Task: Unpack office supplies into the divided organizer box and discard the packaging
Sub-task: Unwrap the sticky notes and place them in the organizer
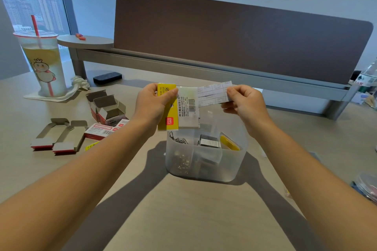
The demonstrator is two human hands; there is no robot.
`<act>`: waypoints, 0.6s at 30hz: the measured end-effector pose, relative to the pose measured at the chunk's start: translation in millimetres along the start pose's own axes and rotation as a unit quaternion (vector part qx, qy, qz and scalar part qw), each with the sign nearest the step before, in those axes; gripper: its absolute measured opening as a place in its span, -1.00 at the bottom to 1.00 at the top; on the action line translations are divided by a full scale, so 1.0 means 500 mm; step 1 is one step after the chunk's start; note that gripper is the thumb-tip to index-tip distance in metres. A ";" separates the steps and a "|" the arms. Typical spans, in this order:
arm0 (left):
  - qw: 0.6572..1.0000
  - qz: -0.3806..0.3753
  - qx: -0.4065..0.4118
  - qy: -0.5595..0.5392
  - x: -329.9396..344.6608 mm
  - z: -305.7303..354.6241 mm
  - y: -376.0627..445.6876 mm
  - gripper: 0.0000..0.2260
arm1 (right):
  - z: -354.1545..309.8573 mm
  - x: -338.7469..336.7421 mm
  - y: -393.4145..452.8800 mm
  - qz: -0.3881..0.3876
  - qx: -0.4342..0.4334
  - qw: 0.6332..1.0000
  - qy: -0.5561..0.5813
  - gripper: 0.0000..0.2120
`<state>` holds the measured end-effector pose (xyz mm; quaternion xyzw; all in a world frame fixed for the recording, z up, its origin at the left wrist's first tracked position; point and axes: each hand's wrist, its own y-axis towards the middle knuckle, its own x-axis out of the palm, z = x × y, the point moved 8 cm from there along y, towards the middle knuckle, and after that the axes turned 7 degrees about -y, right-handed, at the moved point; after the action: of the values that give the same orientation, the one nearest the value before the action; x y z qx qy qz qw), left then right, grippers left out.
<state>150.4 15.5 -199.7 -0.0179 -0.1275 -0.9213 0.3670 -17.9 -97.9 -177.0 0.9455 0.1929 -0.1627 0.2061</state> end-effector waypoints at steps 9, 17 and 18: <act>1.000 0.021 -0.013 -0.001 -0.041 -0.007 0.011 -0.92 | -0.022 -0.008 0.037 0.032 -0.115 0.977 -0.176 -0.79; 1.000 0.023 -0.018 -0.007 -0.046 -0.007 0.015 -0.94 | -0.048 0.012 0.037 -0.053 -0.139 0.963 -0.226 -0.80; 0.999 0.025 -0.020 -0.008 -0.045 -0.007 0.014 -0.94 | -0.048 0.015 0.034 -0.072 -0.136 0.960 -0.236 -0.82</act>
<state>171.9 24.9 -204.4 -0.0359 -0.1110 -0.9142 0.3880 1.3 -99.0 -153.7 0.8271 0.2262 -0.3678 0.3597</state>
